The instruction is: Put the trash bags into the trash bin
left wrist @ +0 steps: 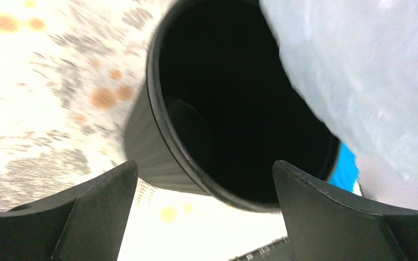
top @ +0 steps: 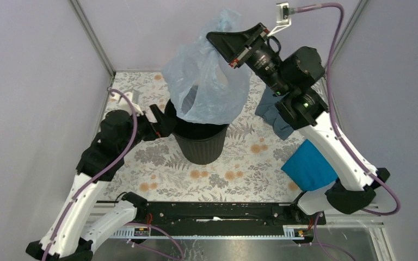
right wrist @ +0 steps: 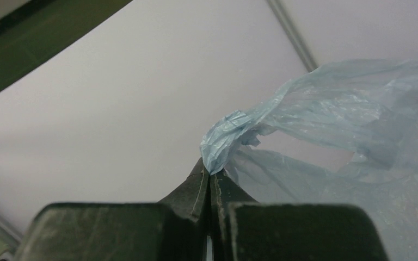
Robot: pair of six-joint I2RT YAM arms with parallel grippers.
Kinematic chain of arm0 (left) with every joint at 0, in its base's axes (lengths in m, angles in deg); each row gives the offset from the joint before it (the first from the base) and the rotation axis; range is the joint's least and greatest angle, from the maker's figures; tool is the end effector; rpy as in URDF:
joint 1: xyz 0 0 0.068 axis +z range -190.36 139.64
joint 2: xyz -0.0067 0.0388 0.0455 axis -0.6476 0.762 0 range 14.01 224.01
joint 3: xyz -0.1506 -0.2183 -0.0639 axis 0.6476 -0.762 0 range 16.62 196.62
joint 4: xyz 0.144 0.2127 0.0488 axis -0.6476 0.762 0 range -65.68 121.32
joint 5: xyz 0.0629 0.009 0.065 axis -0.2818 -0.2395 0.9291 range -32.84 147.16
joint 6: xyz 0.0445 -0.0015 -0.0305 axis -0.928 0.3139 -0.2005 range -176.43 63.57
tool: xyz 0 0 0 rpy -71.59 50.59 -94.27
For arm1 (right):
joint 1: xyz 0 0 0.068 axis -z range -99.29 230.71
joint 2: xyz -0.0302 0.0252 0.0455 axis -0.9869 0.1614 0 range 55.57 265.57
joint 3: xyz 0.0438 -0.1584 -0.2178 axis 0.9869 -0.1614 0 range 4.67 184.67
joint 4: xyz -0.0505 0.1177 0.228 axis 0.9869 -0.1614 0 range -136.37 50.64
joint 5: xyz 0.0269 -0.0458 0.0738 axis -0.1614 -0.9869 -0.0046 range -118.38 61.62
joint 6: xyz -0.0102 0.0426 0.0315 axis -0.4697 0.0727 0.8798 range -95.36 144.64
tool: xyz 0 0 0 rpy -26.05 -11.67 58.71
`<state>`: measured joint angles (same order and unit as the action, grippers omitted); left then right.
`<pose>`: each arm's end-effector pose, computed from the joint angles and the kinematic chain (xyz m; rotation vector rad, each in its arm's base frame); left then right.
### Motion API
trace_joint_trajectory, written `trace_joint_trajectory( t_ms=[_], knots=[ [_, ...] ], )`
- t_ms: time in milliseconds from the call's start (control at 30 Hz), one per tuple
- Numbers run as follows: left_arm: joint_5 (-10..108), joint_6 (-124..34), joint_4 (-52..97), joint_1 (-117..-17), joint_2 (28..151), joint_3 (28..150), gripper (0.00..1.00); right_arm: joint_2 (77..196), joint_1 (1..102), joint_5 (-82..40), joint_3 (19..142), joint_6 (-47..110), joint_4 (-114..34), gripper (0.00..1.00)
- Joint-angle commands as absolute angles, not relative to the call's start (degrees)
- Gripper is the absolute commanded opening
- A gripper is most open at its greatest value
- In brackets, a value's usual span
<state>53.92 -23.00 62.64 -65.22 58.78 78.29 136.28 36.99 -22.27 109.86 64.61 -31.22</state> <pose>0.1367 -0.0655 0.3880 -0.1118 2.0119 -0.7188 0.1908 0.1877 0.5891 -0.1427 1.0913 1.3789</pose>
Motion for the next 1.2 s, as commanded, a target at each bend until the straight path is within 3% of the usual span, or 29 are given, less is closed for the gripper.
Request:
trace_joint_trajectory(
  t_ms=[0,100,200,433,667,767,1000,1167],
  knots=[
    [71.28,-27.83,64.54,-65.23,52.62,84.33,0.99,140.73,36.69,-12.63,113.64,77.52,-20.58,0.00],
    [75.93,-29.58,63.96,-65.23,50.38,85.97,0.99,143.33,36.59,-9.32,114.40,82.65,-14.18,0.00],
    [76.93,-30.46,63.27,-65.19,49.28,86.97,0.99,142.25,36.56,-9.99,112.43,80.63,-16.90,0.00],
    [79.14,-32.62,61.86,-65.13,49.33,90.54,0.99,127.45,36.61,-29.95,93.07,67.05,-30.01,0.00],
    [66.38,-33.86,65.83,-65.14,65.78,104.06,0.98,122.97,36.68,-31.88,92.08,61.43,-38.52,0.00],
    [63.15,-32.02,69.09,-65.15,73.67,108.26,0.92,121.88,36.68,-31.33,92.28,59.90,-42.47,0.00],
    [42.64,-27.30,53.36,-65.20,77.91,98.18,0.77,121.17,36.64,-25.08,87.97,64.90,-37.83,0.00],
    [44.08,-25.20,53.21,-68.62,79.96,92.52,0.62,125.12,36.68,-15.82,89.63,67.41,-35.53,0.00]
  ],
)
